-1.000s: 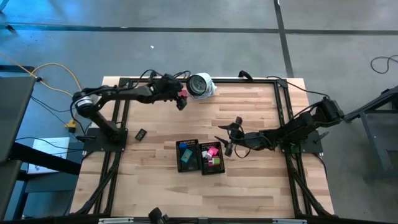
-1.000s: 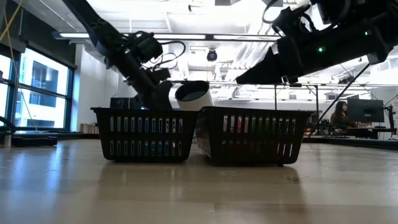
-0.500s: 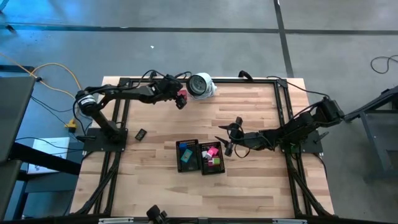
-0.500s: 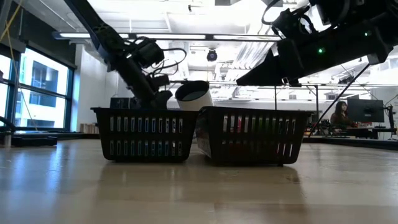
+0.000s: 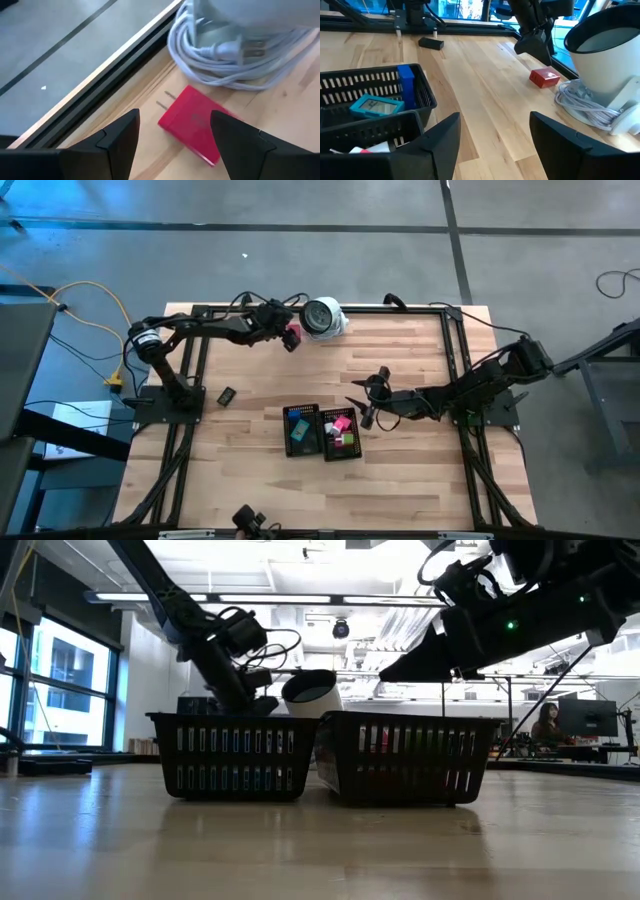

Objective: Pick & Place Office items
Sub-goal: Put the red charger adapter into the right black bin

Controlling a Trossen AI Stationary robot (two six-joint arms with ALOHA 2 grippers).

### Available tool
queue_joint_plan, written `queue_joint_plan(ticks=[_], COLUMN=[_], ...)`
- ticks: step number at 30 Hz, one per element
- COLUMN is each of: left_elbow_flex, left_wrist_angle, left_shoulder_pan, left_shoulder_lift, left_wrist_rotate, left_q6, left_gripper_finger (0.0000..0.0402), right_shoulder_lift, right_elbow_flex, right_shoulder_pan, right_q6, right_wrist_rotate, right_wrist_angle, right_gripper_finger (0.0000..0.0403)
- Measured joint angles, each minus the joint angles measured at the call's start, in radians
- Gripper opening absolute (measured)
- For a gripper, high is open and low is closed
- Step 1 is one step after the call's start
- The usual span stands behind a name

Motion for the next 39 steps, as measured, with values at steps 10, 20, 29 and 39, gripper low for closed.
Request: queue_joint_plan(ticks=[10,20,29,39], left_elbow_flex=[0.000,0.000,0.003,0.003], left_wrist_angle=[-0.022,-0.014,-0.078,-0.316], left_shoulder_pan=[0.017,0.016,0.009,-0.041], left_shoulder_lift=[0.008,0.048,0.046,0.009], left_wrist_rotate=[-0.003,-0.004,-0.007,-0.069], left_q6=[-0.003,-0.018,-0.021,-0.073], left_gripper_finger=[0.0234,0.0234,0.0234,0.0234], right_shoulder_lift=[0.000,0.000,0.000,0.000], right_elbow_flex=[0.000,0.000,0.000,0.000], right_shoulder_pan=[0.000,0.000,0.000,0.000], right_q6=[0.000,-0.002,-0.002,-0.001], right_wrist_rotate=[0.000,0.003,0.003,0.000], right_wrist_angle=[0.002,0.002,0.002,0.002], right_gripper_finger=[0.0223,0.0223,0.0223,0.0223])
